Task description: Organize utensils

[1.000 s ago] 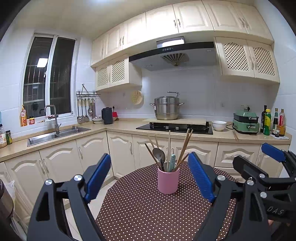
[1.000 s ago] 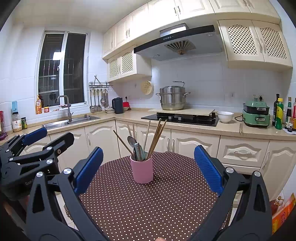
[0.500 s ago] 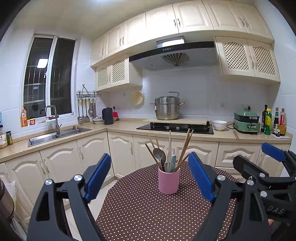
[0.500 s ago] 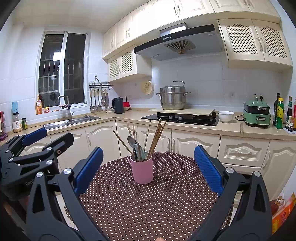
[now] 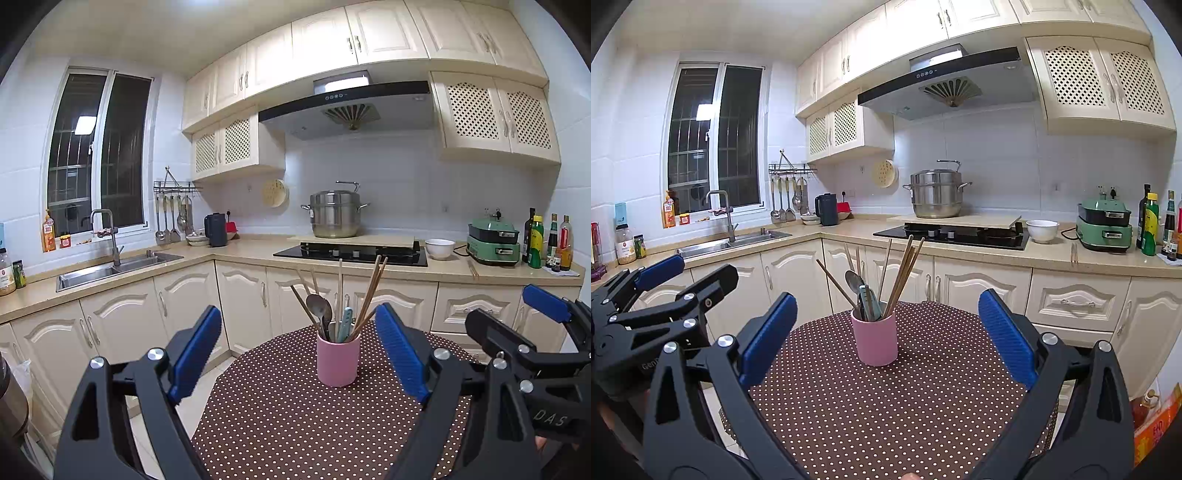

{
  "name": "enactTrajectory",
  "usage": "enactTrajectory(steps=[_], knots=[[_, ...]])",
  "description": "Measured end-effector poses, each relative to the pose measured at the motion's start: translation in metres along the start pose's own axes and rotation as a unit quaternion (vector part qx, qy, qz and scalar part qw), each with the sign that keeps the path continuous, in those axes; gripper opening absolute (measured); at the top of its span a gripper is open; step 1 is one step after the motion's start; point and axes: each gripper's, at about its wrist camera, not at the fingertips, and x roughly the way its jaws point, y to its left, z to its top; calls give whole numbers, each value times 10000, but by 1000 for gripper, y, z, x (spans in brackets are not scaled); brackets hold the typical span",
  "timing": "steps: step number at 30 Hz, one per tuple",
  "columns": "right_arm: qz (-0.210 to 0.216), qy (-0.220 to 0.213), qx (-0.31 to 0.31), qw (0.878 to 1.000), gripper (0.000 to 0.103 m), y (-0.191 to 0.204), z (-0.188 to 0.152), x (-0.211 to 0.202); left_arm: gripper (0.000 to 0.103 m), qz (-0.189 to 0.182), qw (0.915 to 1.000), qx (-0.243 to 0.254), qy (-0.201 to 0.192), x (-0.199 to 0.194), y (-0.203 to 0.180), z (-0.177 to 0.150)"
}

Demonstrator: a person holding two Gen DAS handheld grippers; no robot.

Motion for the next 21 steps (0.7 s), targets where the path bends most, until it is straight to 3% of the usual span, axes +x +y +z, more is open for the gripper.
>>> enactTrajectory(steps=[21], knots=[[7, 64, 27, 10000, 97, -2, -4, 5, 84, 31, 10000, -2, 77, 5, -1, -4]])
